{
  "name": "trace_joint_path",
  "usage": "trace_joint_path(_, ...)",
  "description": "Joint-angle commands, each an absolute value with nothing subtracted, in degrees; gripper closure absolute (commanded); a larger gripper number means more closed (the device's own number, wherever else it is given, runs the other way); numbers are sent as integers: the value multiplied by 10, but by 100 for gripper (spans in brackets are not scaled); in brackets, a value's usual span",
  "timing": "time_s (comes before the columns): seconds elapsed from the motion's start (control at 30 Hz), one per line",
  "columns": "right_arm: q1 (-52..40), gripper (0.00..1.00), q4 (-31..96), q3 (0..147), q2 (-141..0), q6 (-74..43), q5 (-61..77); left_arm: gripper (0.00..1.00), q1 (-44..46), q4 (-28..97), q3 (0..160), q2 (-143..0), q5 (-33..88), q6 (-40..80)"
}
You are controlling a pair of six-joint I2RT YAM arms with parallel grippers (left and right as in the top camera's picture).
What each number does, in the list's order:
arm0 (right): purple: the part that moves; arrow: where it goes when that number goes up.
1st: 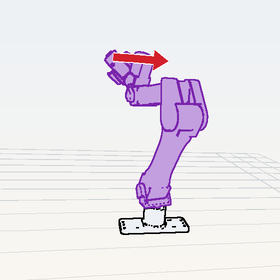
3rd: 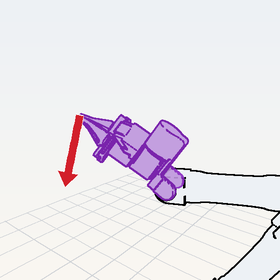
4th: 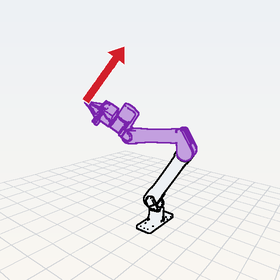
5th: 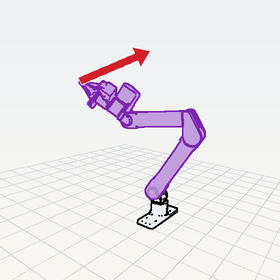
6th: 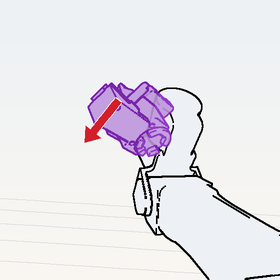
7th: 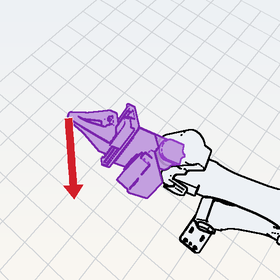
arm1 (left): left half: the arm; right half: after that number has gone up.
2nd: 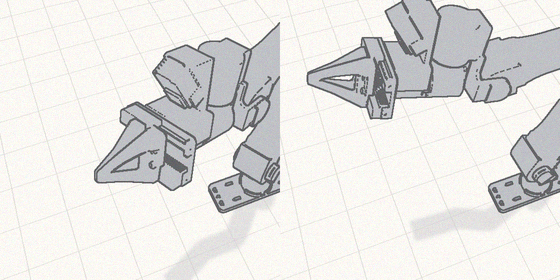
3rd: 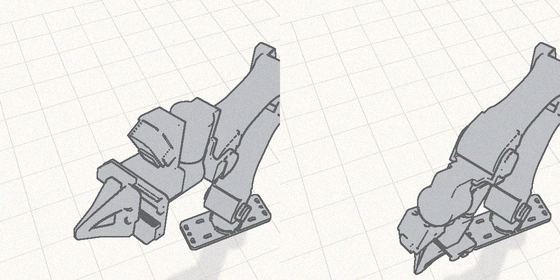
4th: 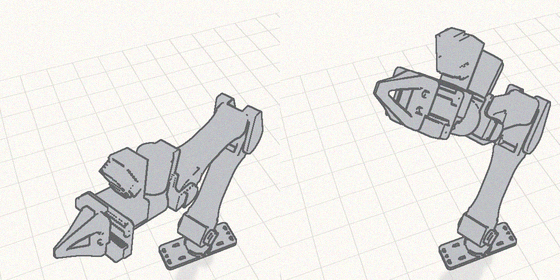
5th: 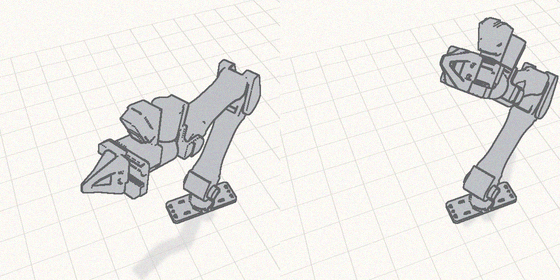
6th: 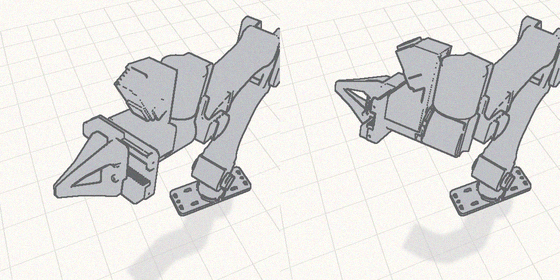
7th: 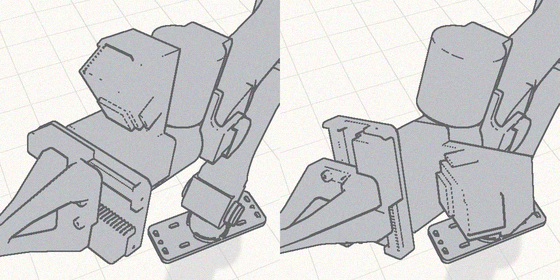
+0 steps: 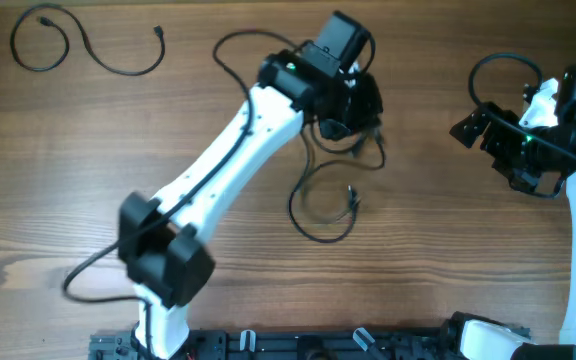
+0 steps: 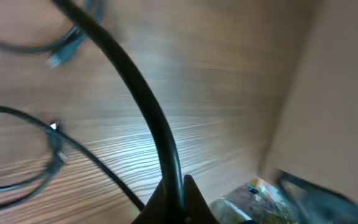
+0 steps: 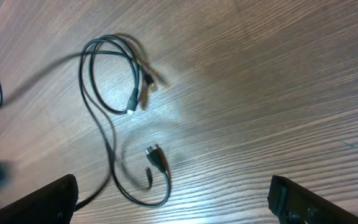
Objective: Untangle cables
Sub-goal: 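Move the left gripper back to the remaining cables and grasp one, then pull the grasped cable up-left with the left gripper and drop it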
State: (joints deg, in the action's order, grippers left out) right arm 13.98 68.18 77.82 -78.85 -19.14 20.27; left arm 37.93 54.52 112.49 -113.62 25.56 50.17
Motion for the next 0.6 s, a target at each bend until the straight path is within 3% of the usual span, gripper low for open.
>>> trace_joint_path(0.0,139,0,683,783,-790,-181,193,96,378,511,1141,-1074,266,479)
trace_joint_path(0.33,139,0,695,783,-790,-181,193,96,377,356,1141,-971,265,466)
trace_joint_path(0.47,139,0,696,783,-790,-182,193,96,377,334,1141,-958,257,387)
trace_joint_path(0.57,139,0,699,783,-790,-182,193,96,377,340,1141,-958,183,339)
